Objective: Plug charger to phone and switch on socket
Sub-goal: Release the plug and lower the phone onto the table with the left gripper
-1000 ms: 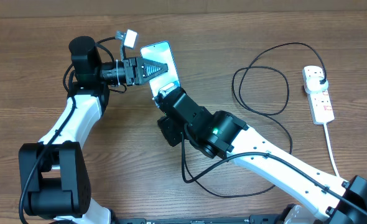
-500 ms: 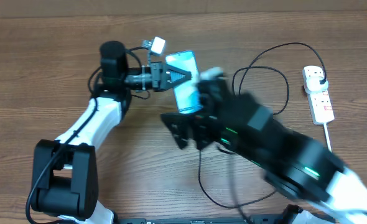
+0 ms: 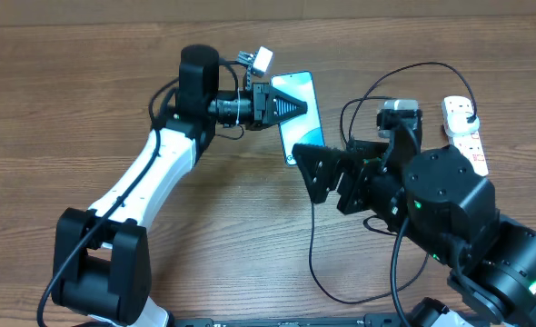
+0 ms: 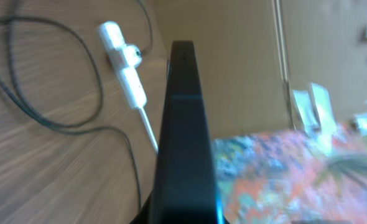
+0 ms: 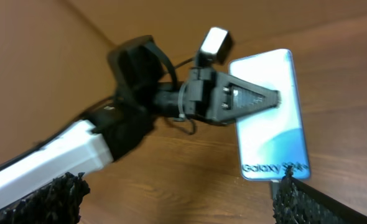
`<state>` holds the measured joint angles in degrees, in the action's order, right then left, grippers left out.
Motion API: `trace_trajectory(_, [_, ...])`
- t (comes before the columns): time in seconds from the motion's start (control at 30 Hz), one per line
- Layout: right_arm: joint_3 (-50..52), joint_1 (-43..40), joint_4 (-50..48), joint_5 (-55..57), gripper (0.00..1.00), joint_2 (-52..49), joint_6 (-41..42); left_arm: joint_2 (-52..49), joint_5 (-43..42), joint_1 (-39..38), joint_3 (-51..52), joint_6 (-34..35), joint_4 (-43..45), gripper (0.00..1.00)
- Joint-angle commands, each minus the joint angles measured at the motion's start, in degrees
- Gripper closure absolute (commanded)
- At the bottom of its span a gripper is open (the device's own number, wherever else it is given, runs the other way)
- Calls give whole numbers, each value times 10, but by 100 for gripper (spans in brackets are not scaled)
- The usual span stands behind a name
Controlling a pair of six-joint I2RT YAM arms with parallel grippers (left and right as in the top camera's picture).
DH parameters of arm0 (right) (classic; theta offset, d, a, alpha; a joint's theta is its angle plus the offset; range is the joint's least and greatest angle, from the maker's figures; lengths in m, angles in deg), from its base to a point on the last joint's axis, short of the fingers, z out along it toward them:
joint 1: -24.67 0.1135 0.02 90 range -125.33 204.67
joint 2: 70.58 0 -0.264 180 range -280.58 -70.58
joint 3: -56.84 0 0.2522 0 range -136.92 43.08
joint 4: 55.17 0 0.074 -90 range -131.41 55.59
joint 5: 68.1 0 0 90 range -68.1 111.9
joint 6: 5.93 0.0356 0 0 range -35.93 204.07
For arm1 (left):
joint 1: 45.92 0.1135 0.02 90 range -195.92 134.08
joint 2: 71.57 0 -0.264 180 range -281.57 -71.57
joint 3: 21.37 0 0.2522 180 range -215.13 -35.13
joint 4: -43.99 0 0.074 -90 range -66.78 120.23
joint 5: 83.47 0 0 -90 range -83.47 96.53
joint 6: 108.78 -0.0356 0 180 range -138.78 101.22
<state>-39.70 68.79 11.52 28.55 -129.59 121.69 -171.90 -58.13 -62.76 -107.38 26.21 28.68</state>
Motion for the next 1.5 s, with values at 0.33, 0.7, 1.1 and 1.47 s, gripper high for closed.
trace_trajectory(0.33, [16, -22, 10, 8, 0, -22, 44, -21, 165, 26, -79, -275, -337, 96])
trace_trajectory(0.7, [16, -22, 22, 8, 0, -57, 46, -218, 106, 30, -229, -448, -543, 96])
trace_trajectory(1.1, [16, -22, 25, 8, 0, -70, 46, -304, 170, 46, -298, -489, -647, 96])
trace_trajectory(1.47, [16, -22, 47, 8, 0, -79, 46, -309, 162, 64, -298, -493, -615, 96])
